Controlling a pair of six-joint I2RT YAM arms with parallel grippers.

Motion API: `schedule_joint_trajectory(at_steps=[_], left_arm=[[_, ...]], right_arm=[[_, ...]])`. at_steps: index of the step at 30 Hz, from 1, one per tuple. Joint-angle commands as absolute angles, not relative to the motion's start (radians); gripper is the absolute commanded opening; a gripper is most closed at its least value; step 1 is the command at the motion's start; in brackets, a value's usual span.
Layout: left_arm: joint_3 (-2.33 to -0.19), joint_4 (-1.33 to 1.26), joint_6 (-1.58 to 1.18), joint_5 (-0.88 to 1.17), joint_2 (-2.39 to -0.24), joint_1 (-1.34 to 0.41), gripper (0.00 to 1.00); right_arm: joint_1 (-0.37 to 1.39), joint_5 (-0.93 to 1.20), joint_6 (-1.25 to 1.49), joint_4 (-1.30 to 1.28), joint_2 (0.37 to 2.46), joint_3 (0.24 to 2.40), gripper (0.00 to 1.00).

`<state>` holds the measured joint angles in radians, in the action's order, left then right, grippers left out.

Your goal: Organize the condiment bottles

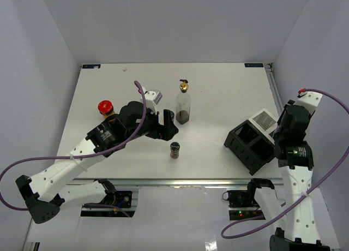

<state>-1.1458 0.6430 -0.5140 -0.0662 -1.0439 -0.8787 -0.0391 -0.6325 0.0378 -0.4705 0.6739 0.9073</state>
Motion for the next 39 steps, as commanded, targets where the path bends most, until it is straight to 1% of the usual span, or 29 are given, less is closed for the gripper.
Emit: schedule_joint_trajectory(at_steps=[1,3,7,8,12,18,20,22,24,26,29,30,32,34,37,39], left_arm=[[-1.161,0.623,-0.52,-0.066,-1.038,-0.874,0.98],[-1.161,0.622,-0.52,-0.068,-1.039,-0.874,0.98],[-1.156,0.62,-0.52,-0.073,-1.043,-0.874,0.98],[-1.155,0.62,-0.52,-0.074,-1.043,-0.874,0.98],[-1.158,0.625,-0.52,-0.082,-1.041,-0.873,0.98],[-1.151,0.631,-0.518,-0.087,-1.023,-0.874,0.98],[-1.152,0.641,-0.512,-0.101,-1.014,-0.874,0.98],[-1.159,0.649,-0.507,-0.116,-1.007,-0.874,0.98],[-1.173,0.654,-0.501,-0.128,-1.003,-0.874,0.98],[-1.196,0.656,-0.497,-0.147,-1.003,-0.874,0.98],[-1.221,0.647,-0.484,-0.2,-1.004,-0.873,0.98],[-1.23,0.649,-0.475,-0.212,-1.01,-0.871,0.98],[-1.25,0.646,-0.462,-0.227,-1.03,-0.856,0.98],[-1.262,0.642,-0.462,-0.219,-1.046,-0.82,0.98],[-1.249,0.628,-0.473,-0.187,-1.058,-0.772,0.98],[-1.22,0.62,-0.481,-0.176,-1.048,-0.734,0.98]], right_arm=[[-0.043,-0.717,0.064,-0.295,0.597,0.869,0.1],[-0.043,-0.721,0.068,-0.288,0.596,0.847,0.13],[-0.043,-0.727,0.084,-0.259,0.605,0.801,0.24],[-0.043,-0.731,0.086,-0.256,0.606,0.795,0.28],[-0.043,-0.749,0.087,-0.255,0.609,0.788,0.52],[-0.043,-0.756,0.083,-0.234,0.594,0.77,0.57],[-0.043,-0.752,0.077,-0.252,0.602,0.791,0.59],[-0.043,-0.735,0.062,-0.284,0.62,0.839,0.69],[-0.043,-0.675,0.055,-0.356,0.667,0.942,0.76],[-0.043,-0.598,0.048,-0.425,0.718,1.039,0.81],[-0.043,-0.389,0.023,-0.52,0.822,1.221,0.82],[-0.043,-0.337,0.014,-0.554,0.844,1.251,0.82],[-0.043,-0.13,-0.006,-0.575,0.897,1.328,0.82],[-0.043,0.096,-0.031,-0.56,0.934,1.351,0.82],[-0.041,0.311,-0.024,-0.471,0.949,1.334,0.83],[-0.029,0.458,0.038,-0.345,0.949,1.274,0.86]])
